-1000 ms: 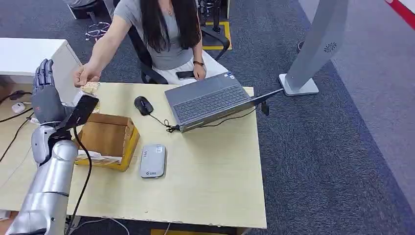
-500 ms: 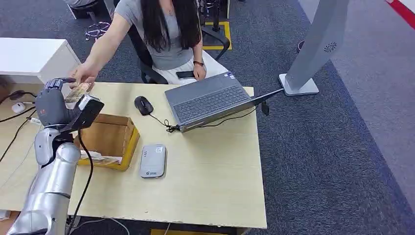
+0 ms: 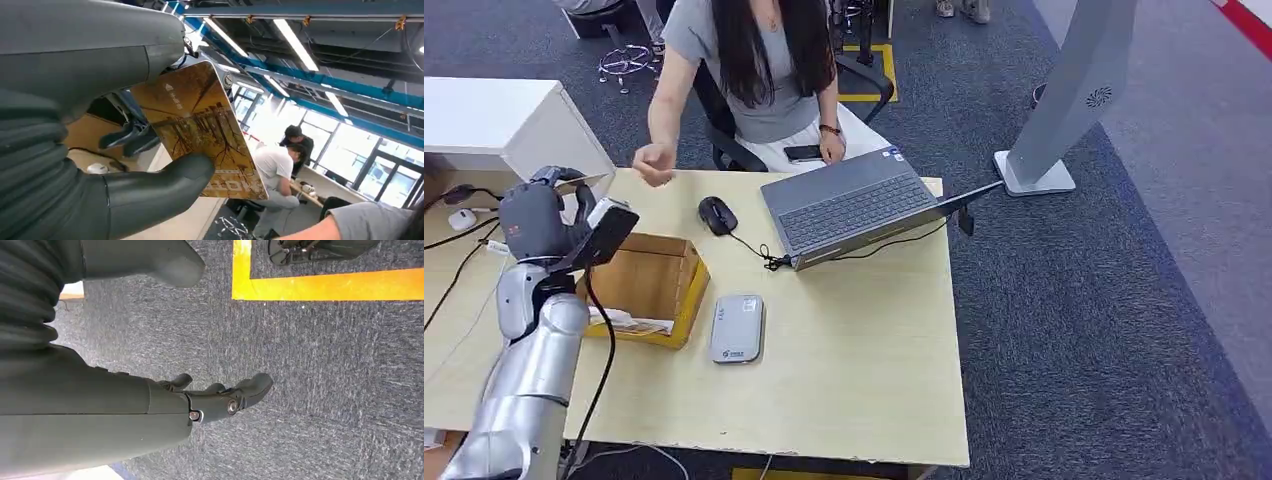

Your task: Pass the card to the sensor for recognition and then transmit it.

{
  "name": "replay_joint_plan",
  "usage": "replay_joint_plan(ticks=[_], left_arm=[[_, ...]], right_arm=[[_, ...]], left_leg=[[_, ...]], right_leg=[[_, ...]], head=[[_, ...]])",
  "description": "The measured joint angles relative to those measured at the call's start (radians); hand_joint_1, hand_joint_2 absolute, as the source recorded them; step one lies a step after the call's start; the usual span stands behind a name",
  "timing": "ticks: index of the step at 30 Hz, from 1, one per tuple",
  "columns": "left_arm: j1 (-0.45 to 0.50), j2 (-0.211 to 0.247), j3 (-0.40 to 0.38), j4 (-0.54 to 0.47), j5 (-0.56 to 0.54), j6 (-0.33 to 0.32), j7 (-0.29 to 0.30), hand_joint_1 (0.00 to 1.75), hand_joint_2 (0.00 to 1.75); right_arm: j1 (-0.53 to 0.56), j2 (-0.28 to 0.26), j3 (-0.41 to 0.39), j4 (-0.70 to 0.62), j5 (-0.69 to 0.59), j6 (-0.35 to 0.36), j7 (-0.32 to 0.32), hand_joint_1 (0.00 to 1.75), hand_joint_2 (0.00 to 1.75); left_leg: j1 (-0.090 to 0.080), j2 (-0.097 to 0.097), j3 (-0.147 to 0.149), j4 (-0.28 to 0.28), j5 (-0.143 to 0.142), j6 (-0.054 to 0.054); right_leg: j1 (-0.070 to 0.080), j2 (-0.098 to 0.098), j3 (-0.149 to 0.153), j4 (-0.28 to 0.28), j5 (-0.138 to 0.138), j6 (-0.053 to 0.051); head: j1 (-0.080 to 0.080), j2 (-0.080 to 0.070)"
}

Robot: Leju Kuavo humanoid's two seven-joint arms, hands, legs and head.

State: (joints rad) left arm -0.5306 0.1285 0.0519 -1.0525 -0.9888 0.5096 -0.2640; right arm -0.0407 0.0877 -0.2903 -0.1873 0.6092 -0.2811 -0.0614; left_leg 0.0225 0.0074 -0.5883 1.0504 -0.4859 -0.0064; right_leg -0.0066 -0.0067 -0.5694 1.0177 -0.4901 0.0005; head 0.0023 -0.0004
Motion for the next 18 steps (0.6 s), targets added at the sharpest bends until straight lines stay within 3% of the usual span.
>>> replay_joint_plan(ticks=[5,11,18], left_arm=[[0.027,-0.032,-0.042,-0.019,-0.063,-0.04,0.003,1.75,1.75],[0.085,-0.089,-0.149,-0.101,-0.119,-0.101,0.048,1.75,1.75],[0.139,-0.113,-0.254,-0.177,-0.168,-0.185,0.088,1.75,1.75]], right_arm=[[0.0,0.003,0.0,0.0,0.006,0.0,0.0,0.0,1.75],[0.0,0.006,-0.003,0.0,0.01,-0.003,0.0,0.0,1.75],[0.001,0.01,-0.013,0.0,0.012,-0.004,0.003,0.0,1.75]], left_leg=[[0.0,-0.001,0.0,0.0,0.0,0.0],[0.0,0.0,0.0,0.0,0.0,0.0],[0.0,0.0,0.0,0.0,0.0,0.0]], right_leg=[[0.0,0.0,0.0,0.0,0.0,0.0],[0.0,0.0,0.0,-0.001,0.0,0.0],[0.0,0.0,0.0,0.0,0.0,0.0]], head=[[0.0,0.0],[0.0,0.0],[0.0,0.0]])
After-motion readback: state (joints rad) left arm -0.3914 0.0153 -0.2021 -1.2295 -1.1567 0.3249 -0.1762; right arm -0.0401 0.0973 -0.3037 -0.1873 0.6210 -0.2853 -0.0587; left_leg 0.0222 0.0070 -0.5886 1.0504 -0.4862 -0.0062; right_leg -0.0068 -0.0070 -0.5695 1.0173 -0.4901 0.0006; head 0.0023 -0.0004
